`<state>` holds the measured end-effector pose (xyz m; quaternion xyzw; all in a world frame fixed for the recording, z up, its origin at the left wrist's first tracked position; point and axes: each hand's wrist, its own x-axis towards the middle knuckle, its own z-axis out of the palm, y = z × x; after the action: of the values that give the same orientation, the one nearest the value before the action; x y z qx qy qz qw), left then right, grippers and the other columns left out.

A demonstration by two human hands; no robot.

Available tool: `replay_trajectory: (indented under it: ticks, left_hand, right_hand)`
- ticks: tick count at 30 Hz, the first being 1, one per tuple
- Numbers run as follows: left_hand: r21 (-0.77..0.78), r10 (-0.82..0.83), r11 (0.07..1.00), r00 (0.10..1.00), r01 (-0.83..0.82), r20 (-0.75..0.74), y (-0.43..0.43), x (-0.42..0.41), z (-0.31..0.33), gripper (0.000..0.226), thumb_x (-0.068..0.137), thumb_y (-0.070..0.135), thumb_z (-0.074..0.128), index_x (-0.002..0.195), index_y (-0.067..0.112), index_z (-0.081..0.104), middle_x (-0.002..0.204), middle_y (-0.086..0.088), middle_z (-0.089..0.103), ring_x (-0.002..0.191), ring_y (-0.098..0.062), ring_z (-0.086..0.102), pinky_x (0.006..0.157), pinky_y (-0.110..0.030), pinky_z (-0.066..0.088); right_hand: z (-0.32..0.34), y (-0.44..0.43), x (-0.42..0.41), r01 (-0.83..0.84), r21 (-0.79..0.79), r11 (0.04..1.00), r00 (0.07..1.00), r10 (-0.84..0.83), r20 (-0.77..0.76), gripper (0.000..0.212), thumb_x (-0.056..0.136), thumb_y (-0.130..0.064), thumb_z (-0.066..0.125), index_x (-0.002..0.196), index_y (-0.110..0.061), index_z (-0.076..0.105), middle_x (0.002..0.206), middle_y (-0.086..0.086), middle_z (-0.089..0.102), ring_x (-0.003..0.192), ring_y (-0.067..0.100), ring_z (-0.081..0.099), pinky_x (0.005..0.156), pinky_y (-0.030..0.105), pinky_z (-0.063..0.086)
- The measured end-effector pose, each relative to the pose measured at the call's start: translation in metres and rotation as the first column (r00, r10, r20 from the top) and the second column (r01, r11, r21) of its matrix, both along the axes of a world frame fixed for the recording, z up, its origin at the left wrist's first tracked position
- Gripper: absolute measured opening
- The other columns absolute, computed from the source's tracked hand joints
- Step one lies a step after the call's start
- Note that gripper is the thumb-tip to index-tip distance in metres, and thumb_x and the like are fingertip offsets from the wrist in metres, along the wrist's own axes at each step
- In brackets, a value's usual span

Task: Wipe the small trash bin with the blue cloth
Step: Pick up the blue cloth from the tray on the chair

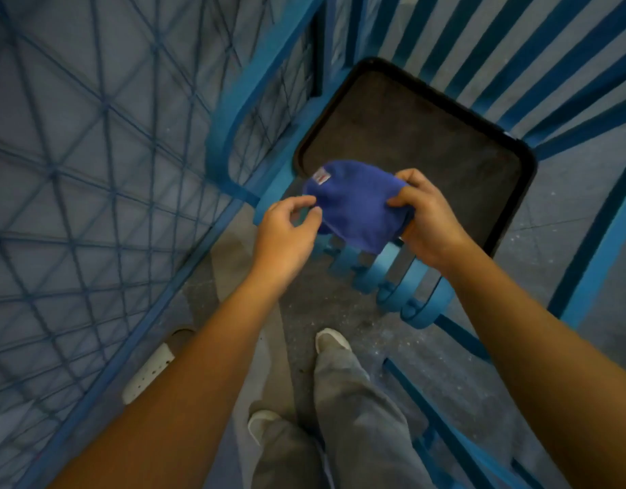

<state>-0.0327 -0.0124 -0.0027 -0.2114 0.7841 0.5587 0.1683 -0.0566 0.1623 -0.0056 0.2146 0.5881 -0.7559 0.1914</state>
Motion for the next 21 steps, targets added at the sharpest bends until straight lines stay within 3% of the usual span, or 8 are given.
replay_trajectory:
  ticks: [2,6,9,12,14,16,19,21]
  left_hand:
    - [0.012,0.049,0.999,0.999,-0.049,-0.007,-0.013,0.005,0.007,0.047,0.077,0.04,0.061,0.113,0.01,0.061,0.121,-0.011,0.062,0.114,-0.021,0.057,0.103,-0.037,0.043]
    - [0.155,0.122,0.976,0.971,-0.155,0.204,-0.042,0.028,0.02,0.097,0.057,0.075,0.06,0.127,0.01,0.051,0.127,-0.009,0.059,0.116,-0.02,0.057,0.102,-0.039,0.045]
    - [0.305,0.175,0.914,0.938,-0.267,0.298,-0.067,0.058,0.028,0.069,0.08,0.067,0.046,0.124,0.015,0.055,0.116,-0.014,0.065,0.104,-0.026,0.063,0.081,-0.034,0.052]
    - [0.445,0.264,0.802,0.905,-0.398,0.334,-0.091,0.091,0.029,0.051,0.088,0.056,0.04,0.111,0.017,0.062,0.101,-0.01,0.07,0.088,-0.021,0.068,0.071,-0.029,0.056]
    - [0.511,0.332,0.718,0.878,-0.473,0.346,-0.107,0.112,0.028,0.043,0.09,0.05,0.04,0.104,0.016,0.063,0.09,-0.004,0.072,0.082,-0.014,0.069,0.077,-0.028,0.055]
    - [0.543,0.399,0.655,0.851,-0.525,0.342,-0.12,0.133,0.026,0.039,0.09,0.045,0.045,0.109,0.015,0.063,0.091,-0.001,0.074,0.087,-0.012,0.07,0.085,-0.028,0.054]
    - [0.509,0.49,0.655,0.826,-0.559,0.278,-0.139,0.166,0.018,0.039,0.089,0.033,0.052,0.121,0.012,0.058,0.111,-0.006,0.069,0.102,-0.016,0.066,0.092,-0.031,0.053]
    - [0.445,0.556,0.664,0.795,-0.601,0.243,-0.151,0.188,0.012,0.034,0.088,0.027,0.056,0.118,0.01,0.059,0.114,-0.011,0.067,0.101,-0.019,0.066,0.091,-0.035,0.053]
  right_hand:
    - [0.01,-0.023,0.007,-0.091,-0.074,0.993,0.996,0.091,-0.004,0.017,0.062,-0.004,0.05,0.073,-0.017,0.051,0.066,-0.003,0.054,0.062,0.01,0.05,0.052,0.022,0.039]
    - [0.024,-0.07,0.026,-0.284,-0.273,0.919,0.955,0.296,0.001,0.023,0.07,-0.002,0.054,0.089,-0.013,0.057,0.072,-0.005,0.068,0.068,0.007,0.064,0.06,0.018,0.052]
    - [0.031,-0.103,0.044,-0.352,-0.398,0.847,0.92,0.392,0.022,0.024,0.077,-0.002,0.055,0.099,-0.012,0.058,0.08,-0.002,0.072,0.076,0.01,0.069,0.067,0.021,0.057]
    - [0.031,-0.134,0.064,-0.463,-0.43,0.775,0.849,0.527,0.035,0.028,0.081,0.0,0.056,0.107,-0.009,0.057,0.088,0.0,0.071,0.082,0.012,0.069,0.074,0.024,0.058]
    - [0.027,-0.155,0.08,-0.546,-0.42,0.725,0.792,0.61,0.024,0.03,0.084,0.001,0.055,0.113,-0.009,0.055,0.094,0.002,0.07,0.086,0.013,0.068,0.08,0.026,0.056]
    - [0.021,-0.176,0.095,-0.58,-0.387,0.717,0.769,0.638,0.03,0.027,0.088,0.002,0.051,0.111,-0.01,0.057,0.094,0.002,0.07,0.086,0.013,0.068,0.08,0.026,0.056]
    - [0.01,-0.204,0.115,-0.607,-0.255,0.753,0.772,0.635,0.039,0.023,0.089,0.001,0.051,0.109,-0.009,0.056,0.099,0.008,0.066,0.089,0.017,0.065,0.084,0.029,0.054]
    - [0.001,-0.219,0.128,-0.651,-0.051,0.757,0.757,0.653,0.02,0.016,0.088,-0.003,0.056,0.101,-0.012,0.057,0.103,0.011,0.063,0.094,0.022,0.062,0.088,0.034,0.052]
